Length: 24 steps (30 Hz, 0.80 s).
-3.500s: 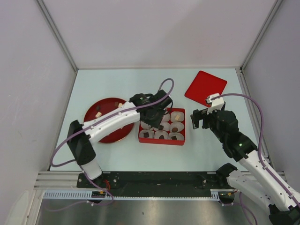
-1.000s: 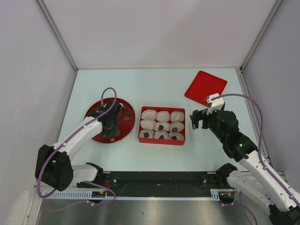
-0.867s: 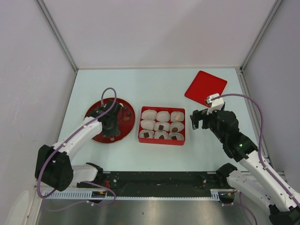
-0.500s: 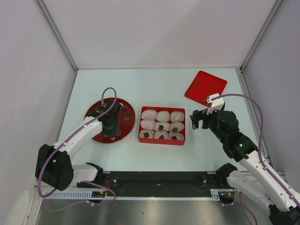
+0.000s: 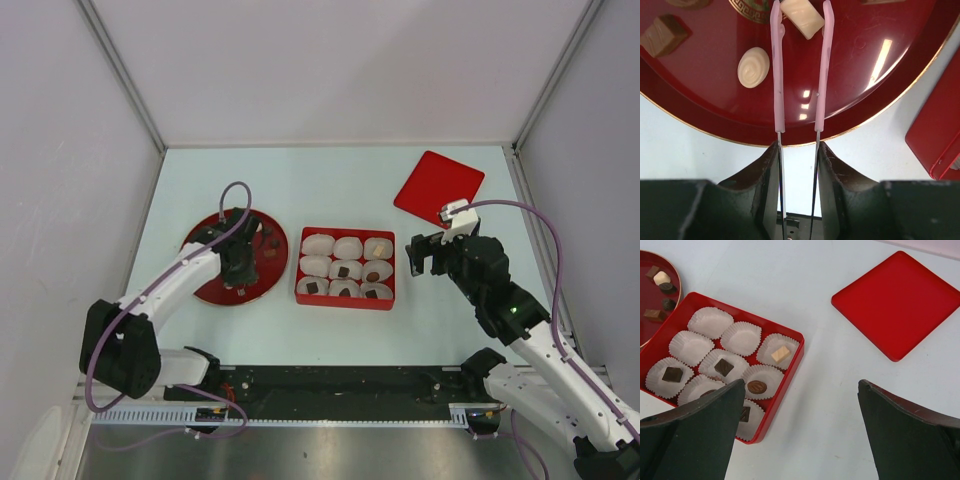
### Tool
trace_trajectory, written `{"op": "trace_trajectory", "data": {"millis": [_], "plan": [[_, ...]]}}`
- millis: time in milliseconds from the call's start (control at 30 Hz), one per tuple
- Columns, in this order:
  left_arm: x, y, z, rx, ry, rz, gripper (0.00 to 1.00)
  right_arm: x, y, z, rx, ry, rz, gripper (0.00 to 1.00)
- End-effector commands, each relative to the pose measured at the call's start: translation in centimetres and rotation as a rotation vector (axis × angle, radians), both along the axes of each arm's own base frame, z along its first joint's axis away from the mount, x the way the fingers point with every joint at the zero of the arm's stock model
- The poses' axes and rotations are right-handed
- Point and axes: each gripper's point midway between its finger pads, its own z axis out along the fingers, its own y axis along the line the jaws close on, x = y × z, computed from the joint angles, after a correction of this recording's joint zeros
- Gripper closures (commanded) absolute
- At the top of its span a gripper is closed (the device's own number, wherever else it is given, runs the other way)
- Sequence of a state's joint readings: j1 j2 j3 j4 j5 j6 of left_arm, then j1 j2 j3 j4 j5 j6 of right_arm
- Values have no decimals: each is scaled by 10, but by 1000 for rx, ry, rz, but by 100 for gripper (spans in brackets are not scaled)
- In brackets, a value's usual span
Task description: Pack the chocolate
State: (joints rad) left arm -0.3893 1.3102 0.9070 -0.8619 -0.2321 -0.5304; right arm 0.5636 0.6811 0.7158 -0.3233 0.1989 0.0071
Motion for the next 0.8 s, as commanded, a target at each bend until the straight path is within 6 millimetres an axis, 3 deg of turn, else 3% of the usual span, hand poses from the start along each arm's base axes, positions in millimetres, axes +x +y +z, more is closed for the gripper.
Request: {"op": "trace_trajectory", "data": {"millis": [0,300,500,767], "plan": [[14,1,27,2,-70,-14,88,2,0,10,16,-40,-9,0],[20,-3,56,-28,-127,-46,90,2,1,10,17,-39,-4,0],[31,-34,94,-117,-229,-154,89,3,1,10,18,-38,-5,0],[32,-80,117,-152,-254,-303,89,2,1,10,18,-41,-4,0]]}}
